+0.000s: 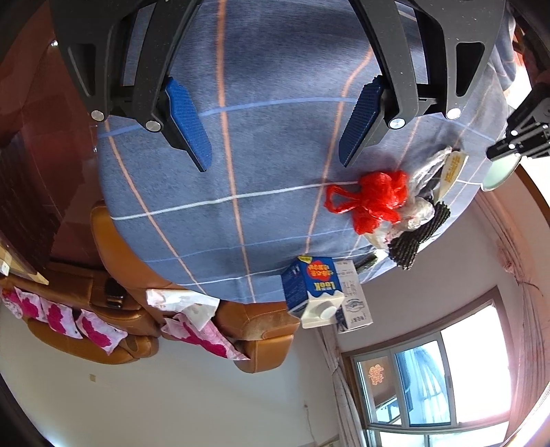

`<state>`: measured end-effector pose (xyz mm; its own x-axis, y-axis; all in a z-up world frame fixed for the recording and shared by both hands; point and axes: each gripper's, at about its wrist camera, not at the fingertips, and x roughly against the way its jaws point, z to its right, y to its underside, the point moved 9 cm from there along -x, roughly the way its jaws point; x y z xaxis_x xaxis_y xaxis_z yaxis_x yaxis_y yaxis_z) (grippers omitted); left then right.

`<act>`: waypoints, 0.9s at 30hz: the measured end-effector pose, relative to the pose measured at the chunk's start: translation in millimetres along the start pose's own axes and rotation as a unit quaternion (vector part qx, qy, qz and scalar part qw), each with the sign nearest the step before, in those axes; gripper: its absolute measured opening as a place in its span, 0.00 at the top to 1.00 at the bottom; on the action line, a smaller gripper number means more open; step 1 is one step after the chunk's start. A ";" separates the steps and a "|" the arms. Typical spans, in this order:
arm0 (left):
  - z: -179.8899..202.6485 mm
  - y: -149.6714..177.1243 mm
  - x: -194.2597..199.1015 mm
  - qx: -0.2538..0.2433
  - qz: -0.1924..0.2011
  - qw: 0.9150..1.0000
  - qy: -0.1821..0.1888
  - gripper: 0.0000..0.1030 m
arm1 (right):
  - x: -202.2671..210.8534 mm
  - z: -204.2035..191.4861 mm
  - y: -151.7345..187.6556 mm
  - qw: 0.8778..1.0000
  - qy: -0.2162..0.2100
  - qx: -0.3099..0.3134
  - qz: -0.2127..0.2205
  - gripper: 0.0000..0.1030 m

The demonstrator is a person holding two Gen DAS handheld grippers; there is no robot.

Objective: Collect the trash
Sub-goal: 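Grasp the white paper receipt with the left tool, then lift receipt toward bucket with left tool while right tool grasps red plastic bag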

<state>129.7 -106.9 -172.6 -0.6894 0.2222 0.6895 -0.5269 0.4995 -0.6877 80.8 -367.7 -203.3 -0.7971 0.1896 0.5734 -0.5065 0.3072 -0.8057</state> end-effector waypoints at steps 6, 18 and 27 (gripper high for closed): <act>7.4 -18.9 -2.4 0.006 0.020 1.000 -0.004 0.46 | -4.6 9.3 -2.5 1.000 0.030 0.000 -0.002 0.27; 33.7 -13.7 -46.1 -0.007 -0.028 0.999 0.030 0.89 | -10.5 66.7 -0.1 0.997 0.055 -0.055 -0.011 0.27; -14.9 -11.8 -2.3 0.015 0.003 1.000 -0.007 0.92 | -17.4 -1.8 -21.2 1.000 -0.011 -0.022 -0.017 0.27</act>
<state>145.0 -100.8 -162.7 -0.6999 0.2134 0.6816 -0.5367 0.4724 -0.6991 106.0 -375.8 -196.0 -0.7866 0.1570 0.5972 -0.5198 0.3537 -0.7776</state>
